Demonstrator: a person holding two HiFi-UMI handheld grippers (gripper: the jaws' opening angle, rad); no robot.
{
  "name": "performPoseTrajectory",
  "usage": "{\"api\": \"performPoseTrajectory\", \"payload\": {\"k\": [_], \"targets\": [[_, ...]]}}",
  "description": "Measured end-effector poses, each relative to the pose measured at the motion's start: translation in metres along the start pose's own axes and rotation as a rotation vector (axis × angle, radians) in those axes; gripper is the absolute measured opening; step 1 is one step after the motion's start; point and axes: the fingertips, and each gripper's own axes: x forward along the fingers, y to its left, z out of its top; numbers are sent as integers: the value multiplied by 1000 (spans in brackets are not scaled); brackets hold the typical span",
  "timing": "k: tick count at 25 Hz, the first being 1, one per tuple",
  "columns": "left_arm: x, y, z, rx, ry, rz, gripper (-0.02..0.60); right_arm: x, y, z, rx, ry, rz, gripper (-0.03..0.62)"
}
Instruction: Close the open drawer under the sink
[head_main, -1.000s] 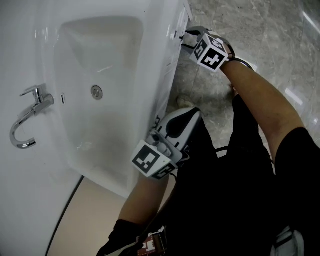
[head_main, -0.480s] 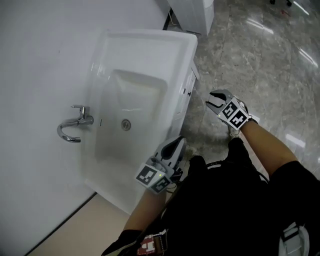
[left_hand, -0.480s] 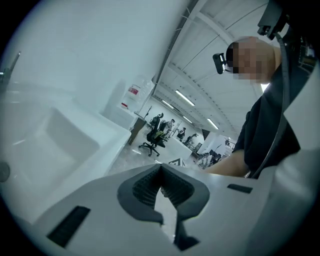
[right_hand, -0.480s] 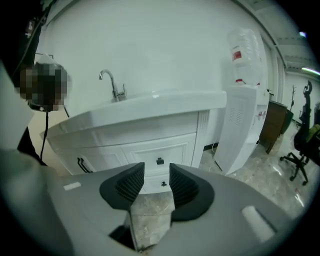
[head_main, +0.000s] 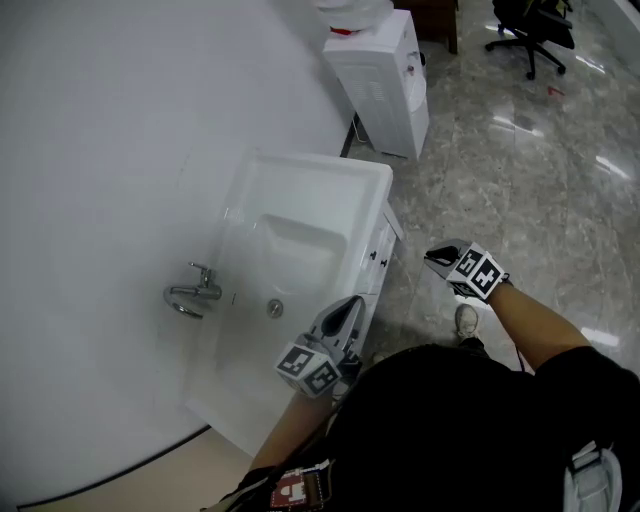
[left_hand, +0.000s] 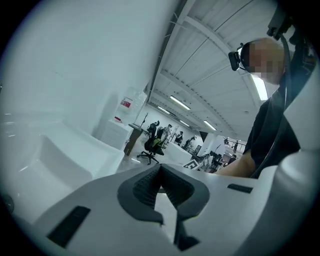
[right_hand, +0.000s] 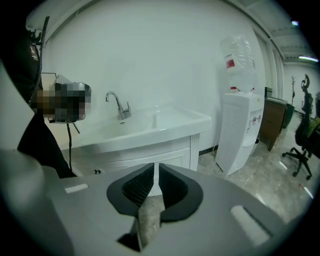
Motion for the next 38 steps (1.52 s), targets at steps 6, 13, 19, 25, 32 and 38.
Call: {"api": "performPoseTrajectory", "payload": {"k": [6, 13, 19, 25, 32, 38], "targets": [[1, -16, 14, 17, -7, -23, 0, -44, 0, 5, 8, 4, -21, 2], [-9, -21, 40, 48, -63, -29, 0, -79, -4, 27, 1, -18, -48, 2], [-41, -8, 81, 91, -173, 33, 0, -91, -7, 63, -26, -60, -42, 2], [-98, 17, 109, 106, -297, 167, 0, -85, 7, 122, -127, -109, 32, 2], [-193, 41, 124, 127, -450, 426, 0, -66, 28, 189, -252, -145, 160, 2], [-265, 40, 102, 67, -560, 628, 0, -46, 57, 240, -348, -161, 293, 2]]}}
